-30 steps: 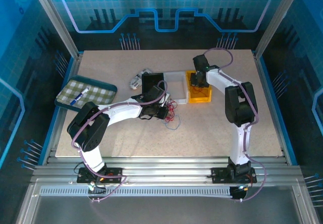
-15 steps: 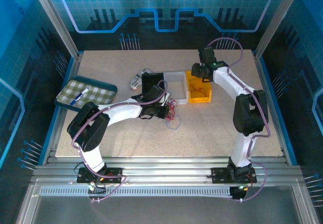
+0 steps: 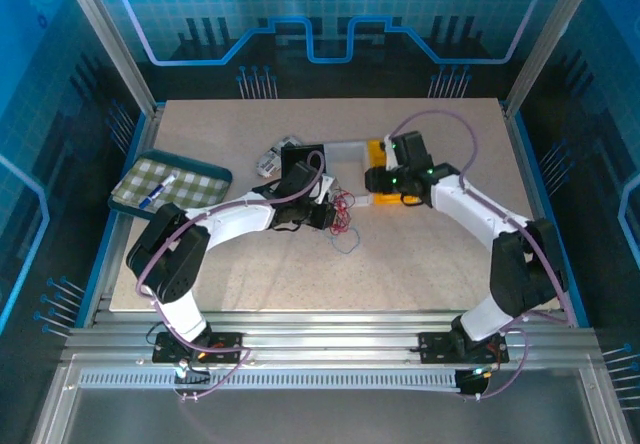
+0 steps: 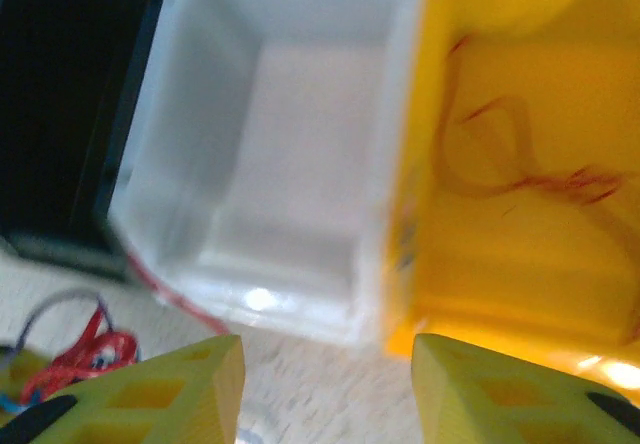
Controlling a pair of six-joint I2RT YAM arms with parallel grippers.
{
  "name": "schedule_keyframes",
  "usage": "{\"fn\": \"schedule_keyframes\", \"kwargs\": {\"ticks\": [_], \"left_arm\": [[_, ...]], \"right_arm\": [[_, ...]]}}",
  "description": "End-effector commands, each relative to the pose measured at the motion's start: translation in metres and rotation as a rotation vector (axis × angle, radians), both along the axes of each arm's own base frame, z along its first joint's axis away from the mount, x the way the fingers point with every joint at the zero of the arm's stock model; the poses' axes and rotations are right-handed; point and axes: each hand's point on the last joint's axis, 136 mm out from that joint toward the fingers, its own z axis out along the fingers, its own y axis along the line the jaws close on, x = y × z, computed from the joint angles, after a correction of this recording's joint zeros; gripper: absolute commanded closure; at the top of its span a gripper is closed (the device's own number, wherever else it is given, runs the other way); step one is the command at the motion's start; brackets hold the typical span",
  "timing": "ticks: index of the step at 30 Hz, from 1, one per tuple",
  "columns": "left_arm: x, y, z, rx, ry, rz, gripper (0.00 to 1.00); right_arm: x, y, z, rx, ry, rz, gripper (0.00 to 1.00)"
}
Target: Untangle the cables
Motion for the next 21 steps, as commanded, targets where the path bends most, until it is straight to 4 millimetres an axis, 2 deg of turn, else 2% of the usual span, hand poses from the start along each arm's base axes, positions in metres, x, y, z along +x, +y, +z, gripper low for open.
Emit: {"fn": "schedule_keyframes", "kwargs": {"ticks": [1, 7, 21], "left_arm": [[-0.018, -0.014, 0.020, -0.111, -0.021, -0.115, 1.00], [-0.025, -0.013, 0.021, -0.127, -0.027, -0.124, 1.00], [-0.025, -0.018, 0.024, -0.106, -0.038, -0.127, 1.00]], "right_arm": [[-0.020, 0.021, -0.015, 0.063, 0.037, 0.084, 0.55], [-0.026, 0.021, -0.024, 0.078, 0.044, 0.083, 0.56], [-0.031, 0.035, -0.038, 0.152, 0.095, 0.116, 0.59]]}}
